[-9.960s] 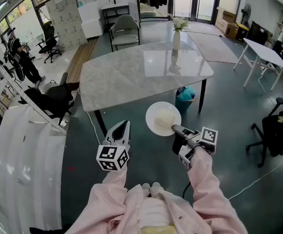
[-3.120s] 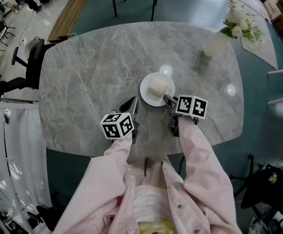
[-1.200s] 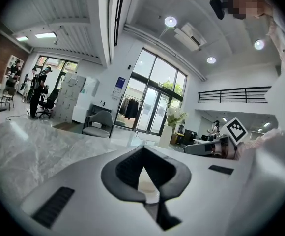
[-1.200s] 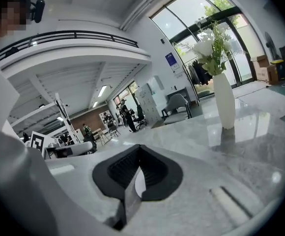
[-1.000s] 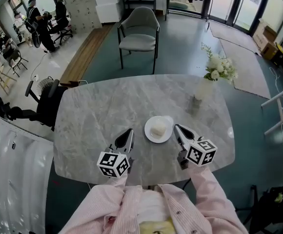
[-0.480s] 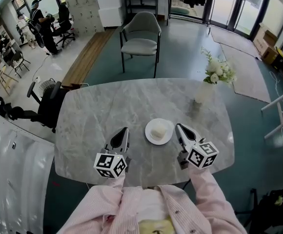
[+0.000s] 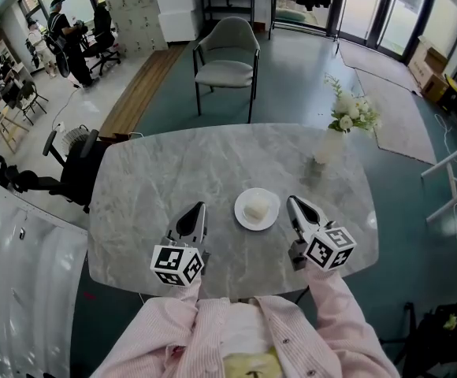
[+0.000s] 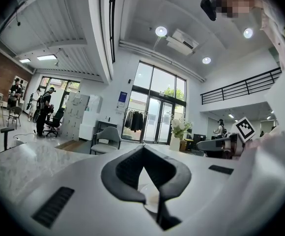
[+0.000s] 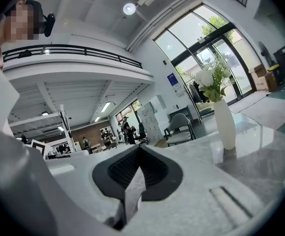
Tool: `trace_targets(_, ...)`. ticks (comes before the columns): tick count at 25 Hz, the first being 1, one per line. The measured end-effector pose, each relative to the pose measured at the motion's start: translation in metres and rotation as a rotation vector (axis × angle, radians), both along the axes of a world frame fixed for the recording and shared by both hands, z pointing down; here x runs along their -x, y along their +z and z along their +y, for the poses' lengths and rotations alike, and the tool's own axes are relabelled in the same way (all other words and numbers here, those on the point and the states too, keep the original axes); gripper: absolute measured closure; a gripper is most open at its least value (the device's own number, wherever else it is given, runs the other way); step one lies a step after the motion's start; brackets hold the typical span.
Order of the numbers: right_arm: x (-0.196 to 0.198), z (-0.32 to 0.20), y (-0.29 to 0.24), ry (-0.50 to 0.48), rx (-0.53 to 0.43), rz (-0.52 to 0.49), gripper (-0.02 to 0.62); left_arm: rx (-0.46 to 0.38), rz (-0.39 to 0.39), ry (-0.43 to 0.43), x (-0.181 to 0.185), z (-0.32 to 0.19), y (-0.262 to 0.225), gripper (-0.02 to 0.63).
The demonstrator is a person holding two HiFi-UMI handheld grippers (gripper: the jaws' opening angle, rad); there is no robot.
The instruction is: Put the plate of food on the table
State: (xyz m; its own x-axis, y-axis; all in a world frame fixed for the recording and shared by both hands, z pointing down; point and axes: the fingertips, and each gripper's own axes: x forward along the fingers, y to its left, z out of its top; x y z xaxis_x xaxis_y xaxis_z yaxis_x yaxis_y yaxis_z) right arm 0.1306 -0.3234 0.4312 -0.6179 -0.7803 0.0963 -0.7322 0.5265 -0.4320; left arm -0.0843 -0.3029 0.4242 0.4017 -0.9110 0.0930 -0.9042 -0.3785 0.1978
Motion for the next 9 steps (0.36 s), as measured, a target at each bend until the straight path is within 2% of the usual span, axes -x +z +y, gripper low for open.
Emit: trace_targets(9, -0.0046, 0.0009, 0.0038, 0.027, 0.015, -0.017, 0.591, 0.001, 0.0, -0.009, 0.0063, 0.0018, 0.0016, 0.609)
